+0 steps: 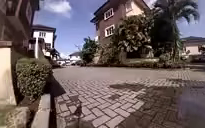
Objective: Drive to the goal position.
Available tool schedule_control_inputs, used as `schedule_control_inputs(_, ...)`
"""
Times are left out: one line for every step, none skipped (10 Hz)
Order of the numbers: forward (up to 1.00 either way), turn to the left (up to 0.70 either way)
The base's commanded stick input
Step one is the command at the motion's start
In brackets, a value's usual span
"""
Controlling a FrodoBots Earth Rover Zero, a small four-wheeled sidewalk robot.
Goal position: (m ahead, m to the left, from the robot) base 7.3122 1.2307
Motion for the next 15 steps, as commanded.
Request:
schedule_control_inputs(0.69, 0.03)
schedule_control_inputs(0.69, 0.03)
schedule_control_inputs(0.69, 0.03)
schedule_control_inputs(0.69, 0.03)
schedule_control_inputs(0.69, 0.06)
schedule_control_inputs(0.69, 0.28)
schedule_control_inputs(0.69, 0.35)
schedule_control_inputs(0.69, 0.14)
schedule_control_inputs(0.69, 0.04)
schedule_control_inputs(0.69, 0.08)
schedule_control_inputs(0.69, 0.17)
schedule_control_inputs(0.69, 0.32)
schedule_control_inputs(0.69, 0.18)
schedule_control_inputs(0.69, 0.03)
schedule_control_inputs(0.69, 0.03)
